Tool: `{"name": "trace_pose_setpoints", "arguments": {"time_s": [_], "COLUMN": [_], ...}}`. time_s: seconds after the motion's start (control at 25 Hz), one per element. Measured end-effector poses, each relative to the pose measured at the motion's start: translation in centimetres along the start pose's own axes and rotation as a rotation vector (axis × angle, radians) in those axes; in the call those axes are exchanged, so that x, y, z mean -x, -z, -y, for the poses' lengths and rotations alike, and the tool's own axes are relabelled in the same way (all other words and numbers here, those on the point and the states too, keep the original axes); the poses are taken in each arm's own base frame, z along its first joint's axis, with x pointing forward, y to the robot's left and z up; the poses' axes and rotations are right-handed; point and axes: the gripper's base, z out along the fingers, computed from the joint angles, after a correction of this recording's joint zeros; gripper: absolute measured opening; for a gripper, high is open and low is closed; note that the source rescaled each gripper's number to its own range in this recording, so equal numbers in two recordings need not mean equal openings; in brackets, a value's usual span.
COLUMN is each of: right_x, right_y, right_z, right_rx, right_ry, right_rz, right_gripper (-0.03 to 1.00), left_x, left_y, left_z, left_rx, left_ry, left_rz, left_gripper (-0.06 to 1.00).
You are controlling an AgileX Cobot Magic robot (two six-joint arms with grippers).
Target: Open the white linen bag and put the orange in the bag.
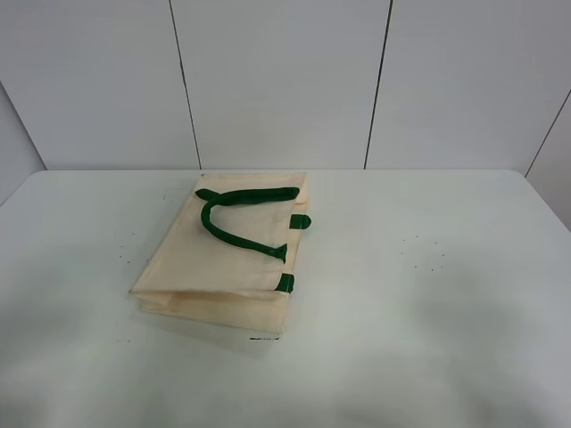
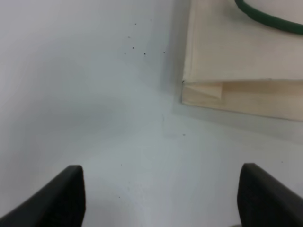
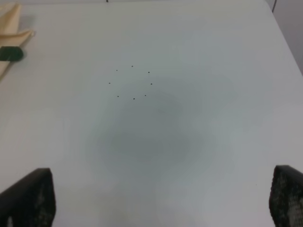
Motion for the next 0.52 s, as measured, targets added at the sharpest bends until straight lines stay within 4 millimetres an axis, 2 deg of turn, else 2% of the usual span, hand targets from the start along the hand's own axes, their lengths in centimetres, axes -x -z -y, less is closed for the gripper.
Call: {"name": "trace_pose_setpoints", "arguments": {"time_s": [0.52], "right_x": [0.0], "right_y": [0.0], "right_z": [0.0], "right_rx": [0.0], "right_ry": [-0.003], "right_rz": [0.0], "right_gripper": [1.0], "left_x": [0.0], "left_y": [0.0], "left_z": [-0.03], "left_rx": [0.002], "left_ry": [-0.002], "left_rz": [0.0], "left_gripper": [0.87]}}
